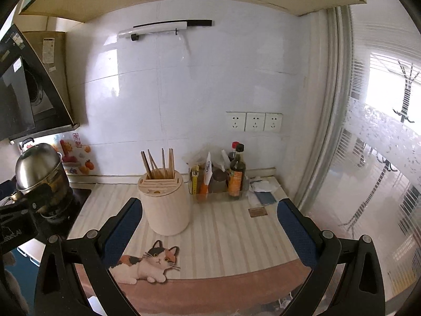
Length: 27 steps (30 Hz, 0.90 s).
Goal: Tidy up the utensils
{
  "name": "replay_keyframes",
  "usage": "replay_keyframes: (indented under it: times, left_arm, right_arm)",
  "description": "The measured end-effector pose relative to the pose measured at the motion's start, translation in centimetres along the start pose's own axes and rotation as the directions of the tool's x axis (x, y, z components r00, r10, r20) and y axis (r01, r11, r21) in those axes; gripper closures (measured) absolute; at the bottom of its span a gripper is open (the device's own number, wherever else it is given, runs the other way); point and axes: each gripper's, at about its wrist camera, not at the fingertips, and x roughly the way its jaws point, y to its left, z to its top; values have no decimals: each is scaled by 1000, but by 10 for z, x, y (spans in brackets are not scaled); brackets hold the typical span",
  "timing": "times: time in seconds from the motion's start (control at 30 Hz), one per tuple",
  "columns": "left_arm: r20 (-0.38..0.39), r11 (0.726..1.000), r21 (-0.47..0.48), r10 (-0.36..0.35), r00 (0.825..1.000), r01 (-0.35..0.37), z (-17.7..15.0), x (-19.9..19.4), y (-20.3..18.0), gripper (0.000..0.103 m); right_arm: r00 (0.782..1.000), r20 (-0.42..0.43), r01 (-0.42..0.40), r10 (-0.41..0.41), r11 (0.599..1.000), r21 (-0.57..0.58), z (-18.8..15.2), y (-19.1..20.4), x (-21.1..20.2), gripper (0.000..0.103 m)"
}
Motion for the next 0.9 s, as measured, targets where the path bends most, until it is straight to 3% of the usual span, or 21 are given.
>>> replay_keyframes:
  times: [0.9]
  left_arm:
    - [-30, 997, -42, 66, 997, -67, -14, -2, -14, 0]
  right_arm:
    - [999, 16, -44, 45, 997, -61, 8, -9, 4, 0]
